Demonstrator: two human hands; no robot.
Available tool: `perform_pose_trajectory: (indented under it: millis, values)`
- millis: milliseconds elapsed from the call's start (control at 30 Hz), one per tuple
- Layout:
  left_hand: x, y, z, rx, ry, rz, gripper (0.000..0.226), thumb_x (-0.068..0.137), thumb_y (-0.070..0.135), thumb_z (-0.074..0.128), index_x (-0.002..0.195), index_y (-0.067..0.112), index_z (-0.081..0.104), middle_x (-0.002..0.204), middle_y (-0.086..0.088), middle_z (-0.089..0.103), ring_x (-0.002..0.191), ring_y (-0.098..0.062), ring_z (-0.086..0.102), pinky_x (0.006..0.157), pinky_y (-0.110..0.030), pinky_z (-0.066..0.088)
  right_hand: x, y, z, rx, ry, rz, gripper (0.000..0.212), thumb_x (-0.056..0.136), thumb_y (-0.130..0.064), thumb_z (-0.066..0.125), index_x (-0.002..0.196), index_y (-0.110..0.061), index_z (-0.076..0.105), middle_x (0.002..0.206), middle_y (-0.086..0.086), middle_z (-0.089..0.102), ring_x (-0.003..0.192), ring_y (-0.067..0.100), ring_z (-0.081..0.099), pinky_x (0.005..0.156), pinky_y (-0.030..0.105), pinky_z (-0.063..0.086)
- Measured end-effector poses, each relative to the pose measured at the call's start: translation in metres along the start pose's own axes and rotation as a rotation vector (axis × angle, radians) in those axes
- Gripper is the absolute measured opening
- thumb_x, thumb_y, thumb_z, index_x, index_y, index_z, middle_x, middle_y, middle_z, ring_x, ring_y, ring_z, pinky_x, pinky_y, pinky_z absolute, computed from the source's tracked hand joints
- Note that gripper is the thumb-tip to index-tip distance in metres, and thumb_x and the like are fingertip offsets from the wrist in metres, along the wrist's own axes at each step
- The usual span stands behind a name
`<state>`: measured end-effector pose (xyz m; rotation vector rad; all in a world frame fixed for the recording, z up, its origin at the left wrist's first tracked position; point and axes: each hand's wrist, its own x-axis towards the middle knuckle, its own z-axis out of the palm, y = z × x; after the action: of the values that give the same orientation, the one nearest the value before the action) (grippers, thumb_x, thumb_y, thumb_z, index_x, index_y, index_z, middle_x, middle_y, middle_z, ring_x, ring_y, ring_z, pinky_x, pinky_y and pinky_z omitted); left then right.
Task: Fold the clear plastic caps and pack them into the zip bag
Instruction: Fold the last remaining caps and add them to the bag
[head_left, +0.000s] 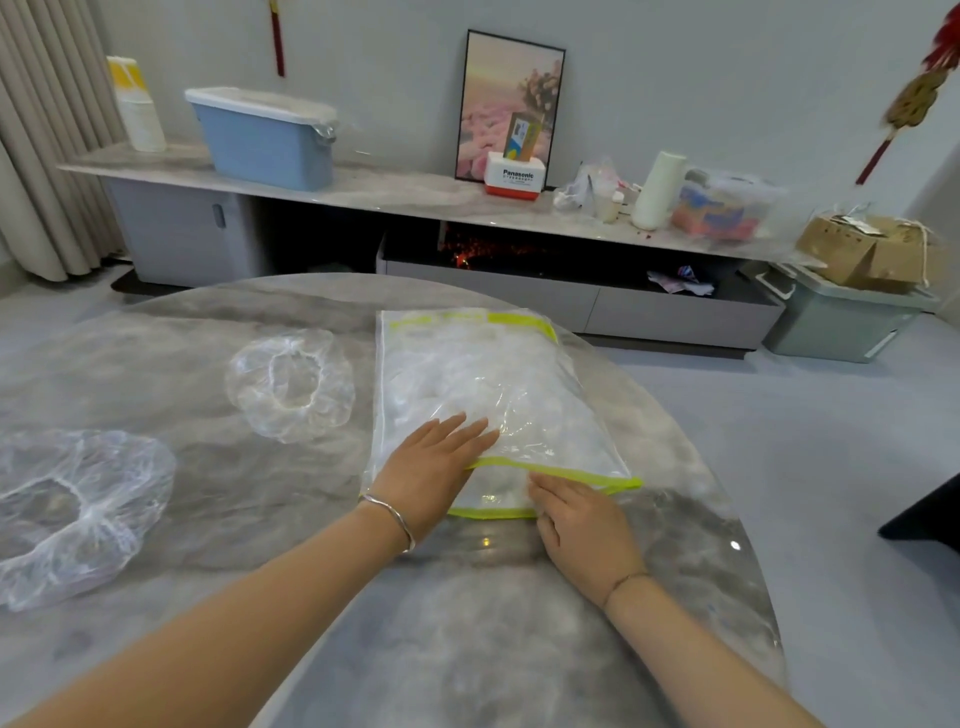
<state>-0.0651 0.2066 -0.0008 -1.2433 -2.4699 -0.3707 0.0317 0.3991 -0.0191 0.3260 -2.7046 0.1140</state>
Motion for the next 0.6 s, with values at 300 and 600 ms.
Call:
perform_pose_trajectory:
  millis: [300, 600]
  values:
    - [-0.002, 0.006, -0.008, -0.126, -0.179, -0.094, 0.049, 0.096, 0.032, 0.024, 0.143, 0.023, 0.035, 0.151, 0.0, 0.032, 0.139, -0.024, 0.031, 0.113, -0.035, 0.02, 0.02, -0.004, 0.007, -0.019, -0.357, 0.411, 0.101, 0.059, -0.048, -0.018, 0.152, -0.013, 0.004, 0.16, 0.0, 0.0, 0.146, 0.011, -0.003, 0.111, 0.021, -0.011]
    - [-0.091, -0.039, -0.039, 0.007, -0.101, -0.539, 0.096, 0.066, 0.08, -0.023, 0.147, 0.031, -0.001, 0.157, 0.006, 0.003, 0.146, -0.025, 0.002, 0.115, -0.042, -0.003, -0.019, -0.035, -0.008, -0.108, -0.279, 0.29, 0.069, 0.088, -0.043, 0.011, 0.148, -0.013, 0.027, 0.155, 0.002, 0.025, 0.143, 0.014, 0.013, 0.114, 0.032, -0.001]
